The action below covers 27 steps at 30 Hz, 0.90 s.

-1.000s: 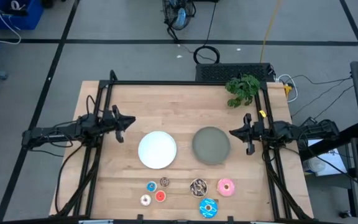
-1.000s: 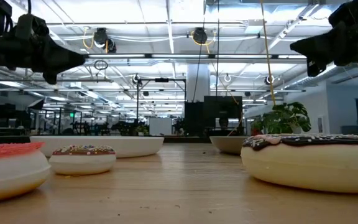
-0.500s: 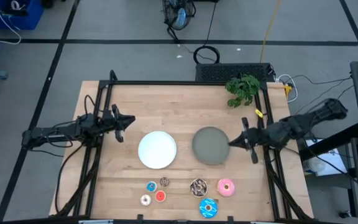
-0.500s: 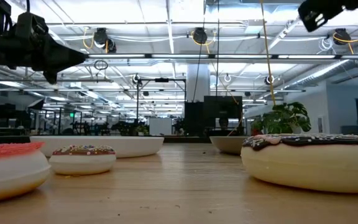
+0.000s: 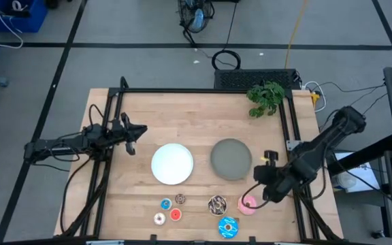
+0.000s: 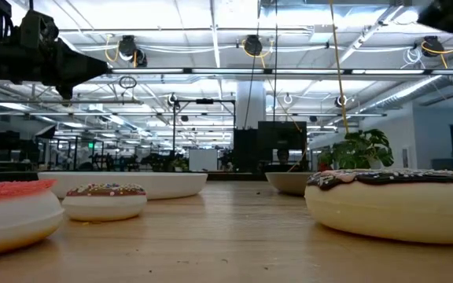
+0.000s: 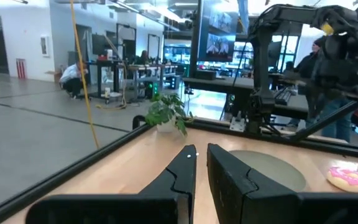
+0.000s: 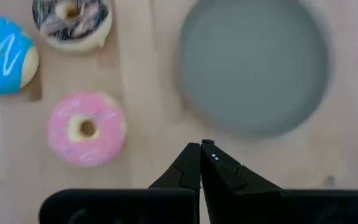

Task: Pick & Place donuts
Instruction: Put the large pink donut on the gray plate

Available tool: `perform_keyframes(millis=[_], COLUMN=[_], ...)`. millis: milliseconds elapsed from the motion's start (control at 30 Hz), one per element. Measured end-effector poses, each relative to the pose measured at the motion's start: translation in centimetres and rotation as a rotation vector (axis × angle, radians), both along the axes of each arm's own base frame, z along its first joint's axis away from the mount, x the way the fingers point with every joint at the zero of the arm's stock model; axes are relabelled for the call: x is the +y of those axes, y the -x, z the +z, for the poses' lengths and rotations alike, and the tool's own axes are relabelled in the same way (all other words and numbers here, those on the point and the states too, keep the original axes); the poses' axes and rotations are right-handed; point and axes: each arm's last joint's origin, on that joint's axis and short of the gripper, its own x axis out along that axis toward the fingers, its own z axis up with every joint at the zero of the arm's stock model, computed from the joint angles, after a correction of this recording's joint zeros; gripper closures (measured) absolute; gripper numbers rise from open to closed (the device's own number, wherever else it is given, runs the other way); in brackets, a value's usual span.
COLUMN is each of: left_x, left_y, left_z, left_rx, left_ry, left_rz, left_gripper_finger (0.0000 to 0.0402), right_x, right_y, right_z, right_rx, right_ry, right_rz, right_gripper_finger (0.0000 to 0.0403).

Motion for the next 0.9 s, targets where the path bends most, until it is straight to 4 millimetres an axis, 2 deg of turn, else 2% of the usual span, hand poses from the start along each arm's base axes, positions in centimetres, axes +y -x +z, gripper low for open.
perform_keyframes(millis=[167, 400, 533, 667, 900], left_x=[0.0, 0.0, 0.0, 0.1, 0.1], left_y=[0.0, 0.0, 0.0, 0.1, 0.1], left_z=[-0.1, 0.1, 0.2, 0.3, 0.3], left_rx=[0.012, -0.001, -0.012, -0.011, -0.012], left_ry=[0.001, -0.018, -0.042, -0.054, -0.049], left_rz=[0.001, 0.003, 0.007, 0.029, 0.059], left_gripper_finger=[0.0355, 0.0355, 0.0355, 0.0355, 0.0355], right_x=[0.9, 2.3, 2.3, 2.2, 2.1], right_y=[-0.7, -1.9, -2.1, -2.1, -1.8], right_z=[-1.6, -3.8, -4.8, -5.7, -7.2], right_rx=[0.044, 0.019, 0.003, -0.018, -0.03], right_ry=[-0.118, -0.239, -0.267, -0.279, -0.298], right_rz=[-0.064, -0.002, 0.004, 0.006, 0.012], right_gripper_finger=[0.0369, 0.0263, 0.022, 0.0202, 0.0197])
